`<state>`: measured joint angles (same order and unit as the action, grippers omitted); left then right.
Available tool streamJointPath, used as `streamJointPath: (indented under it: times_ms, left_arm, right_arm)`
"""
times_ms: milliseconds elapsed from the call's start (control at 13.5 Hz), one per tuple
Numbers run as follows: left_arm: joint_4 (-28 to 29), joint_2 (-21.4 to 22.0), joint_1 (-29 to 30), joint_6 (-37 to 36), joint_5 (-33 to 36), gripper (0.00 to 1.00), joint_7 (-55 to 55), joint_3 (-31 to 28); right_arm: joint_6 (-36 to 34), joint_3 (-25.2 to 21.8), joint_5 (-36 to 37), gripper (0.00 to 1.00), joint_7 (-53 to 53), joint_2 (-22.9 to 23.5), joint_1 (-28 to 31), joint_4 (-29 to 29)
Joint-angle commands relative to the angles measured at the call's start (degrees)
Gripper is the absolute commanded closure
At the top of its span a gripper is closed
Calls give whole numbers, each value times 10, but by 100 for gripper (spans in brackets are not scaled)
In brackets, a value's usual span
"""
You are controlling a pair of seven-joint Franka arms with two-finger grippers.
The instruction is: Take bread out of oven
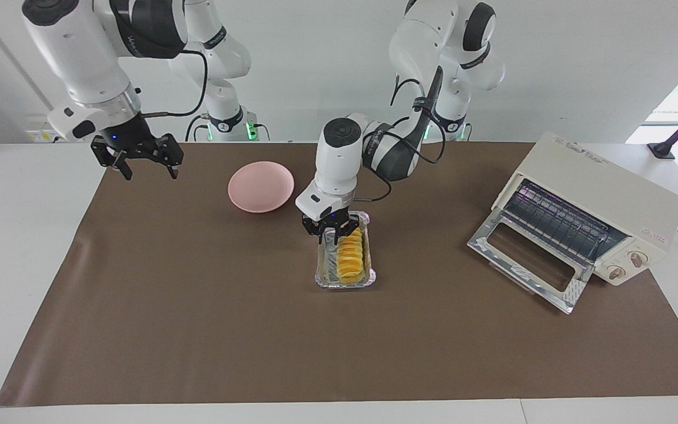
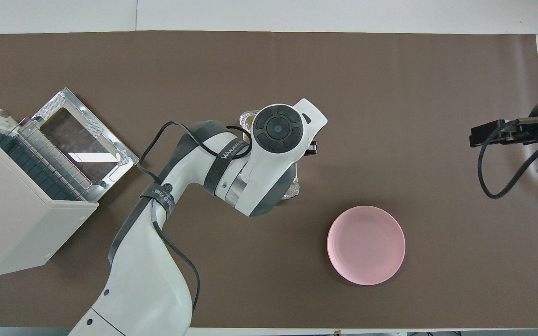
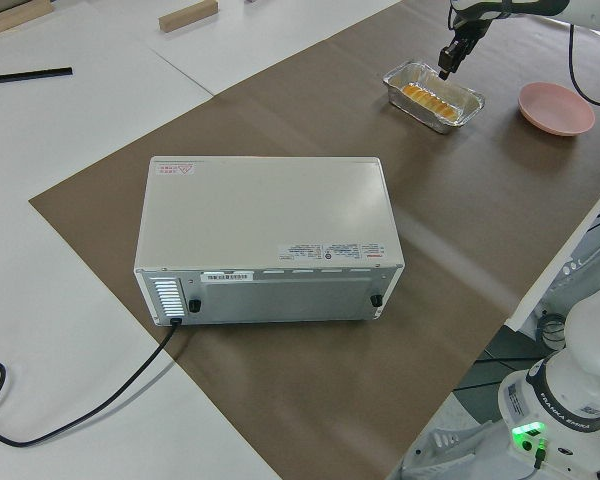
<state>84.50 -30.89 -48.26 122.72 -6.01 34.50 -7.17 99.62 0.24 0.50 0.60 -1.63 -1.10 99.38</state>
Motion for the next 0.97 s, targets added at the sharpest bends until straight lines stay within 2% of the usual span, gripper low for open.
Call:
streamJointPath:
  times_ms: [0, 74, 297, 445, 594, 742, 891]
  left_arm:
    - [-16, 13, 4, -33, -12, 0, 6, -13]
    - [-10, 48, 23, -54, -15, 0, 5, -15]
    - [-8, 108, 104, -163, -12, 0, -3, -15]
    - [-7, 140, 175, -221, -10, 0, -83, -15]
    - [-5, 165, 229, -278, -8, 0, -177, -17]
    - [-4, 178, 270, -302, 12, 0, -187, -19]
    - [0, 199, 308, -338, 22, 0, -271, -20]
  right_arm:
    - [41, 0, -3, 0, 13, 14, -21, 21]
    - [56, 0, -3, 0, 12, 28, -29, 20]
    - [87, 0, -3, 0, -5, 71, -80, 7]
    - [89, 0, -2, 0, -29, 112, -130, -20]
    - [90, 0, -4, 0, -130, 163, -194, -62]
    - [81, 0, -20, 0, -200, 223, -224, -132]
    - [80, 0, -33, 0, -259, 271, -260, -170]
